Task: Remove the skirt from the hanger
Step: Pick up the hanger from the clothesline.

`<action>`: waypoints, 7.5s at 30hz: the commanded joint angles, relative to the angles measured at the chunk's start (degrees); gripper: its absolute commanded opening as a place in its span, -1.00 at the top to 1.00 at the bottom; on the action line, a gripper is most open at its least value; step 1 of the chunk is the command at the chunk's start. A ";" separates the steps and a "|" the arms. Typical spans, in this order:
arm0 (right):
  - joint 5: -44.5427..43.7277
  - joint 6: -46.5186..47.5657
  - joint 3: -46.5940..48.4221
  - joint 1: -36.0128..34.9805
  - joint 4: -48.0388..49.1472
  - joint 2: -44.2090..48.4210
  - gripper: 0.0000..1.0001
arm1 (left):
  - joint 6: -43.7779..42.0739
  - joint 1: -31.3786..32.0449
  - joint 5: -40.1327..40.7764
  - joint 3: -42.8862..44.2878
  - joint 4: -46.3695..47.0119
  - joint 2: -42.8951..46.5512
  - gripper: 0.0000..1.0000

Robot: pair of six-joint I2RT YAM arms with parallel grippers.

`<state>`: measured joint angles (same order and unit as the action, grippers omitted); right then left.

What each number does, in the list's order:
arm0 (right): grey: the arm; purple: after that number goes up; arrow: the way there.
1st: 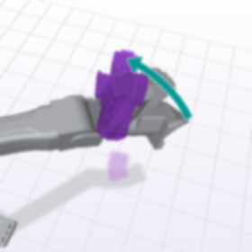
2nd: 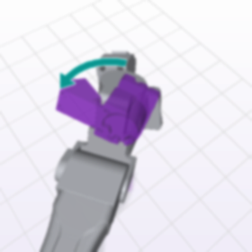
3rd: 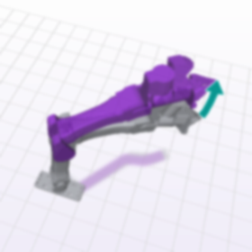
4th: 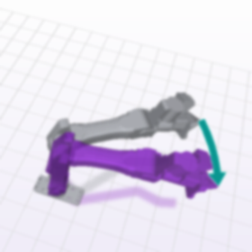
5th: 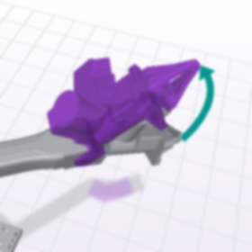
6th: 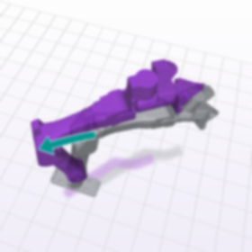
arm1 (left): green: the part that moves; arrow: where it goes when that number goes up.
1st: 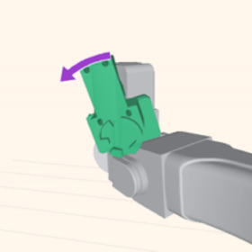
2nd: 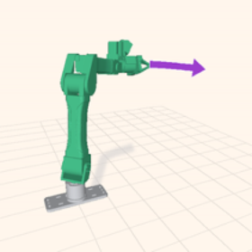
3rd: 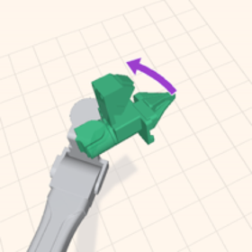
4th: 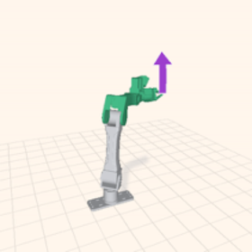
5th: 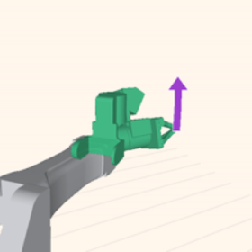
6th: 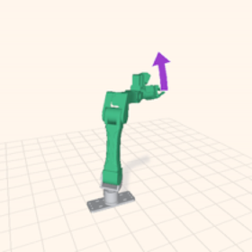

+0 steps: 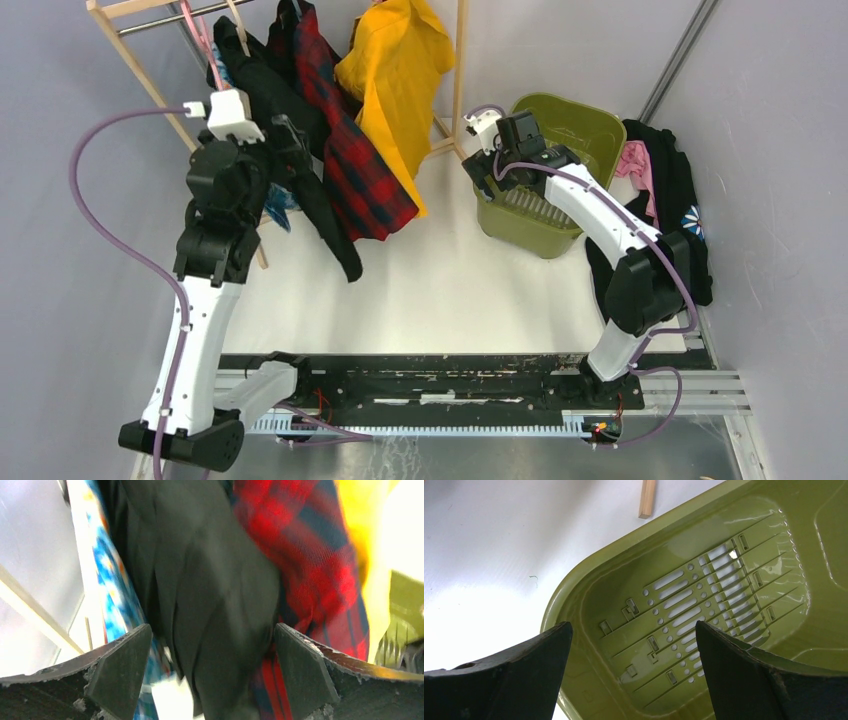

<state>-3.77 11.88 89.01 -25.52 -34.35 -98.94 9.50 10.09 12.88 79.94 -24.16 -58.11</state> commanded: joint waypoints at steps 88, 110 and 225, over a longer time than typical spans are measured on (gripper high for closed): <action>1.81 -10.20 -7.93 -0.34 1.49 7.48 -0.84 | -11.90 -14.48 3.71 11.65 6.11 -18.96 -0.71; 2.41 -10.46 -9.10 -0.39 2.00 7.10 -0.76 | -11.74 -14.51 4.21 13.10 5.09 -17.39 0.94; 5.09 -12.05 -14.73 -0.71 3.23 -0.65 -0.75 | -11.62 -14.56 14.37 -14.60 58.06 -12.64 0.94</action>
<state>0.27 0.54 73.12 -25.85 -31.79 -99.94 -0.23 -4.16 27.16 61.87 26.11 -70.30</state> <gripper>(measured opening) 0.880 0.108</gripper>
